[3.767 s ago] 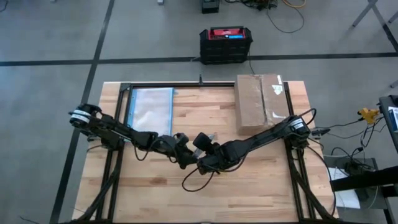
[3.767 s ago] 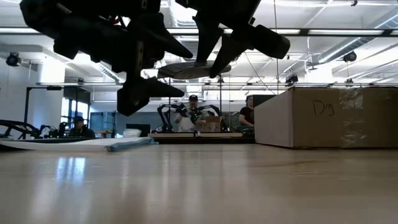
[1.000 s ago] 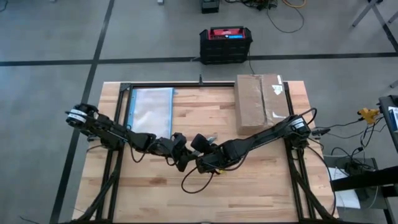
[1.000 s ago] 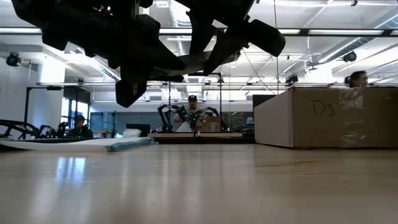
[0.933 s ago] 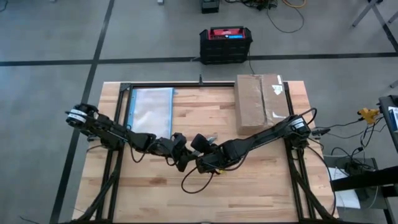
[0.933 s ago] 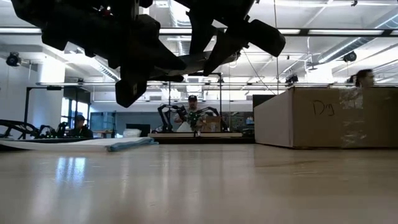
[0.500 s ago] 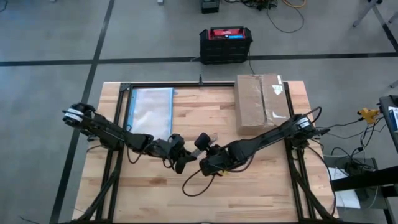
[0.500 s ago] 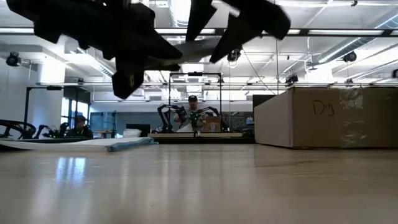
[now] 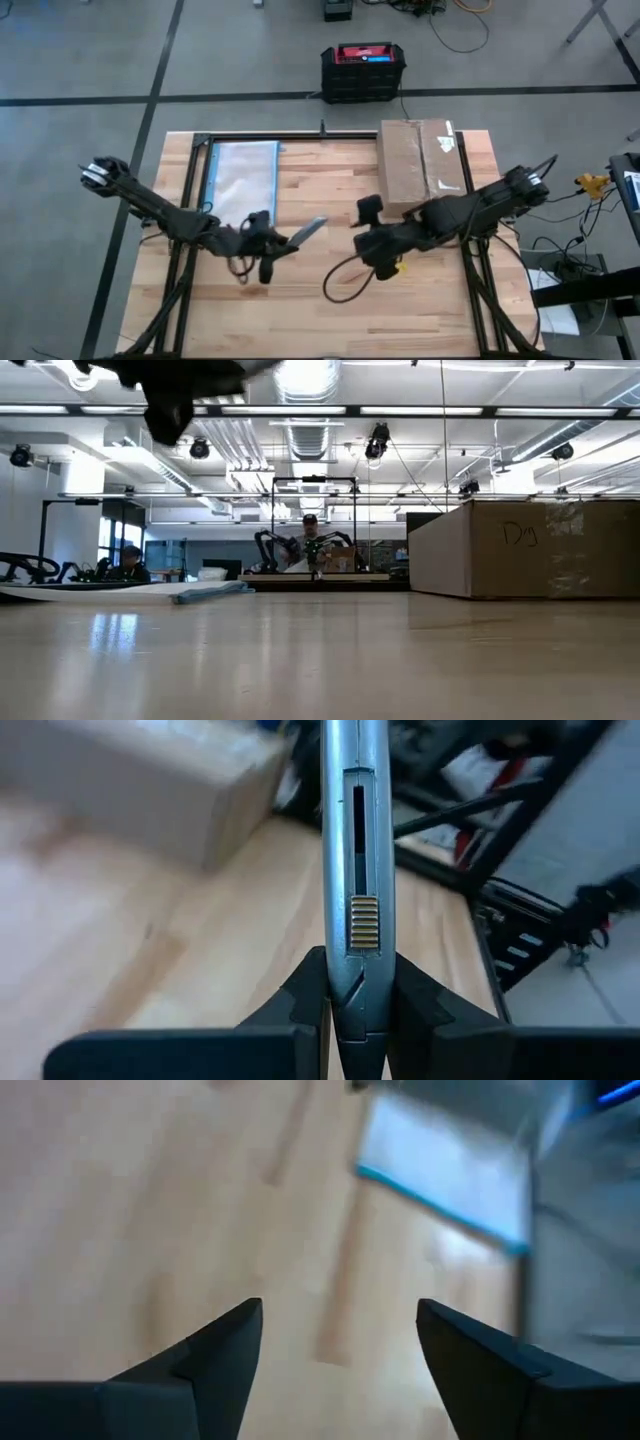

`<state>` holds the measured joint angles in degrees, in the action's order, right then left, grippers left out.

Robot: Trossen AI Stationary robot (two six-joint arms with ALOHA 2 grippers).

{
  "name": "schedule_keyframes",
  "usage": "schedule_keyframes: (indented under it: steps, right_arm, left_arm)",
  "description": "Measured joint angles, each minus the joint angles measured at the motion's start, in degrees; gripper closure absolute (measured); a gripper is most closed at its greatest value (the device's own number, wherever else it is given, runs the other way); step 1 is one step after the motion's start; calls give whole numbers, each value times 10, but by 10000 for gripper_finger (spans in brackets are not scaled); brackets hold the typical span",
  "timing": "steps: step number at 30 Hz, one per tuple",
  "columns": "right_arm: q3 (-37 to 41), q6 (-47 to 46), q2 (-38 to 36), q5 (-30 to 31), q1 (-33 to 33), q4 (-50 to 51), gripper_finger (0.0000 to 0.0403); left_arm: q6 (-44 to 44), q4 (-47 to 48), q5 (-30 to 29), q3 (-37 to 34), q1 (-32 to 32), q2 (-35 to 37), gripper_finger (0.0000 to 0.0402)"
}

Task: Unpack boxes
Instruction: Open the cardboard box using the gray cutter

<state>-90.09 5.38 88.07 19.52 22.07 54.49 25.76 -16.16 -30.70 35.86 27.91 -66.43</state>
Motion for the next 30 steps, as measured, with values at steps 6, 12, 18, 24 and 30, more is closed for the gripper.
schedule_keyframes:
  steps: [6,12,18,24,30]
  right_arm:
    - [148,-13,-52,-3,-1,-208,184]
    - [239,-8,-32,-3,-4,-407,200]
    - [233,-33,19,-7,-13,-456,213]
    - [224,-53,102,-16,-28,-466,226]
    - [199,-25,113,-16,-23,-504,266]
  left_arm:
    - [-102,-68,-21,0,8,4,362]
    - [-112,-80,-39,0,10,-13,362]
    - [-141,-65,-40,0,21,5,362]
    - [-167,-53,-39,0,32,22,362]
    - [-163,-34,-47,0,54,34,362]
